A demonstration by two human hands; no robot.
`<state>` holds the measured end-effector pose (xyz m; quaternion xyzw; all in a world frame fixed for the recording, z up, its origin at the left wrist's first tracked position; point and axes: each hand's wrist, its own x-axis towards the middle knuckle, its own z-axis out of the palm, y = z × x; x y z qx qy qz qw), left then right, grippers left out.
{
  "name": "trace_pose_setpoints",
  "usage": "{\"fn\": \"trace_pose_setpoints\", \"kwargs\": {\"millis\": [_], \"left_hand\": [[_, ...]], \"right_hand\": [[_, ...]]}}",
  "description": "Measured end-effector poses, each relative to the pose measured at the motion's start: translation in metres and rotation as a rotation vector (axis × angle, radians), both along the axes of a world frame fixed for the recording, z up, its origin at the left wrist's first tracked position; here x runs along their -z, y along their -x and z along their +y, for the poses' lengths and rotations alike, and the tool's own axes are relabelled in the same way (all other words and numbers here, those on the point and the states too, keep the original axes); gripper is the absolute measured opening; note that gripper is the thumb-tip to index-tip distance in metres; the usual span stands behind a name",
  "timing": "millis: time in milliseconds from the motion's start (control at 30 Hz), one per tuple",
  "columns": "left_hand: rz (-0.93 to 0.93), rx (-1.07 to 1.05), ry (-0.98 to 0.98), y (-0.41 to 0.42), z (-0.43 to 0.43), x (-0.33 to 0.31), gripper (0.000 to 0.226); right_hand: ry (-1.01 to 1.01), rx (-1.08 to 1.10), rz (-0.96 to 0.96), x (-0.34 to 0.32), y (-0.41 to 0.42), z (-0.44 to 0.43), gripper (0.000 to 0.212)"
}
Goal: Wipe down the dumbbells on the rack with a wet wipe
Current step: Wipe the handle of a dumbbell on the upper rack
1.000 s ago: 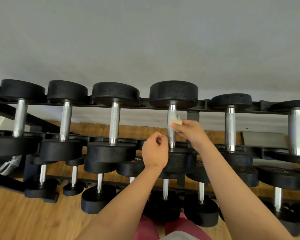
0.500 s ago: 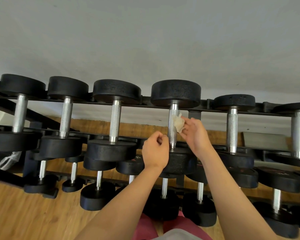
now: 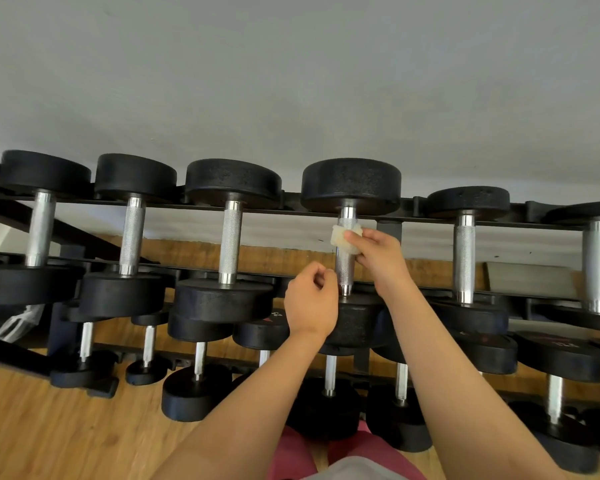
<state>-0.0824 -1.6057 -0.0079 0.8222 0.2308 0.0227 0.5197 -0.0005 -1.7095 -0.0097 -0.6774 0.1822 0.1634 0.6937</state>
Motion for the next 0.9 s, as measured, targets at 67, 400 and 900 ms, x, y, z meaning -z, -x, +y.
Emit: {"fn": "trace_pose_setpoints", "kwargs": {"millis": [67,400,900], "left_hand": [[-0.002,0.001,0.005,0.000,0.000,0.001,0.025],[-0.005,0.001,0.011,0.000,0.000,0.000,0.024],[0.012,0.005,0.007,0.000,0.000,0.000,0.024]], "right_hand": [[0.009,0.027,-0.002,0.000,-0.004,0.003,0.024],[0.148,0.093,-0.145,0.005,0.006,-0.004,0.010],[0.083,-0.081,-0.166,0.005,0.000,0.002,0.013]]}}
